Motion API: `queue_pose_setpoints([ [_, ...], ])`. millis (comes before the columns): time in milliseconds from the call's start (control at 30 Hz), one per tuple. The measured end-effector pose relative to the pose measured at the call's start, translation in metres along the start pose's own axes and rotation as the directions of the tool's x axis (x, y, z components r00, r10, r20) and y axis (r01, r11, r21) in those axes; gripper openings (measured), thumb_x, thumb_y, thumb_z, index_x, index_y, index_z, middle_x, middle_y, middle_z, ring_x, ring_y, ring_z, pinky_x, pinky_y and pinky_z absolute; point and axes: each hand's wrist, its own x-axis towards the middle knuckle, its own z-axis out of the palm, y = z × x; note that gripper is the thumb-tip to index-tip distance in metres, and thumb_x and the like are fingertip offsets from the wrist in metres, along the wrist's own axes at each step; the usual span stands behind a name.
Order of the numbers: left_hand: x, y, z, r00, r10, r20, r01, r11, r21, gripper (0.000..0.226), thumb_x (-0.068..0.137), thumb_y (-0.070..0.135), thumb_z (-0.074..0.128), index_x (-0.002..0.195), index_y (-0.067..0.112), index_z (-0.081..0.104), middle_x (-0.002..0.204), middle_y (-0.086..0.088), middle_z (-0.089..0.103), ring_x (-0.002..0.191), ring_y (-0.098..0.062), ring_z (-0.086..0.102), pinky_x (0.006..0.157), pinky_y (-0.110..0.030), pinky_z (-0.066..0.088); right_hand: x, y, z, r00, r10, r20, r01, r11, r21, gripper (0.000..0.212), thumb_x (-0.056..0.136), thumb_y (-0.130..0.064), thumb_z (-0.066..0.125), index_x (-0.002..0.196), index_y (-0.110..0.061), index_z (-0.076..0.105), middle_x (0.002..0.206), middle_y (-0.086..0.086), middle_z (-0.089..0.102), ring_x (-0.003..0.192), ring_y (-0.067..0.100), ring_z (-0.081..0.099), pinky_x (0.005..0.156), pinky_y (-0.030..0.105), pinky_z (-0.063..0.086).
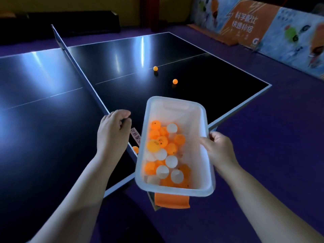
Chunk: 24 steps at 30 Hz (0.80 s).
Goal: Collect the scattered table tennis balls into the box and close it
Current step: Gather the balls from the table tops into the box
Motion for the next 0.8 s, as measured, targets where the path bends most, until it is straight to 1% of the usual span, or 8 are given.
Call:
queue_pose_setpoints([
  [100,-0.01,-0.008,0.026,0.974,-0.187,0.128,0.187,0.982,0.008,0.026,0.09,0.017,0.052,0.114,0.02,0.061,0.108,0.006,0.061,0.096,-0.012,0.055,0.08,-0.023,0.038,0.008,0.025,-0.03,0.996,0.086,-0.014,-0.085,0.996,0.041,0.025,0.078,-0.015,0.061,0.077,0.008,0.052,0.063,0.015,0.056,0.058,0.022,0.051,0.051,0.033,0.04],
  [167,-0.011,-0.013,0.042,0.956,-0.219,0.197,0.203,0.975,0.095,0.029,0.091,0.016,0.051,0.118,0.019,0.059,0.114,0.004,0.061,0.096,-0.012,0.055,0.077,-0.024,0.038,0.014,0.038,-0.046,0.994,0.113,-0.002,-0.112,0.993,0.042,0.026,0.078,-0.014,0.06,0.078,0.01,0.051,0.065,0.016,0.056,0.059,0.024,0.052,0.051,0.033,0.04],
  [267,-0.007,-0.018,0.068,0.924,-0.233,0.305,0.156,0.954,0.255,0.028,0.09,0.012,0.048,0.117,0.016,0.058,0.115,0.0,0.061,0.091,-0.015,0.056,0.069,-0.025,0.04,0.025,0.055,-0.062,0.995,0.104,0.003,-0.104,0.994,0.018,0.027,0.079,-0.016,0.061,0.082,0.01,0.052,0.071,0.025,0.06,0.061,0.027,0.054,0.054,0.035,0.042],
  [333,-0.002,-0.023,0.091,0.874,-0.281,0.396,0.137,0.925,0.353,0.033,0.09,0.011,0.048,0.122,0.016,0.055,0.118,-0.003,0.06,0.091,-0.018,0.056,0.067,-0.026,0.042,0.035,0.066,-0.07,0.996,0.093,0.001,-0.093,0.996,-0.009,0.027,0.079,-0.017,0.061,0.084,0.009,0.055,0.08,0.03,0.063,0.063,0.028,0.056,0.054,0.036,0.044],
  [400,0.006,-0.03,0.115,0.816,-0.318,0.483,0.083,0.891,0.447,0.04,0.09,0.011,0.048,0.129,0.015,0.05,0.123,-0.006,0.057,0.098,-0.021,0.056,0.069,-0.027,0.041,0.047,0.077,-0.074,0.996,0.094,0.008,-0.094,0.995,-0.03,0.026,0.08,-0.018,0.061,0.084,0.007,0.057,0.083,0.029,0.064,0.064,0.029,0.057,0.055,0.037,0.046],
  [500,0.018,-0.04,0.144,0.736,-0.357,0.575,-0.05,0.818,0.573,0.039,0.09,0.008,0.047,0.128,0.013,0.049,0.119,-0.008,0.057,0.096,-0.022,0.056,0.066,-0.028,0.044,0.069,0.092,-0.077,0.994,0.103,0.024,-0.102,0.993,-0.06,0.022,0.08,-0.018,0.06,0.082,0.004,0.058,0.083,0.026,0.065,0.066,0.031,0.059,0.057,0.038,0.048],
  [667,0.033,-0.06,0.181,0.662,-0.481,0.575,-0.111,0.696,0.71,0.026,0.088,0.001,0.046,0.111,0.009,0.054,0.114,-0.011,0.056,0.094,-0.023,0.053,0.074,-0.032,0.052,0.125,0.105,-0.077,0.989,0.124,0.079,-0.115,0.987,-0.114,0.024,0.08,-0.016,0.06,0.083,0.008,0.057,0.082,0.028,0.064,0.063,0.028,0.056,0.055,0.037,0.045],
  [800,0.04,-0.07,0.204,0.655,-0.583,0.481,-0.064,0.591,0.804,0.04,0.084,-0.001,0.056,0.122,0.008,0.047,0.12,-0.008,0.046,0.109,-0.025,0.045,0.088,-0.04,0.05,0.177,0.099,-0.077,0.979,0.134,0.153,-0.11,0.981,-0.157,0.024,0.079,-0.015,0.06,0.081,0.008,0.055,0.076,0.03,0.061,0.06,0.025,0.052,0.053,0.036,0.042],
])
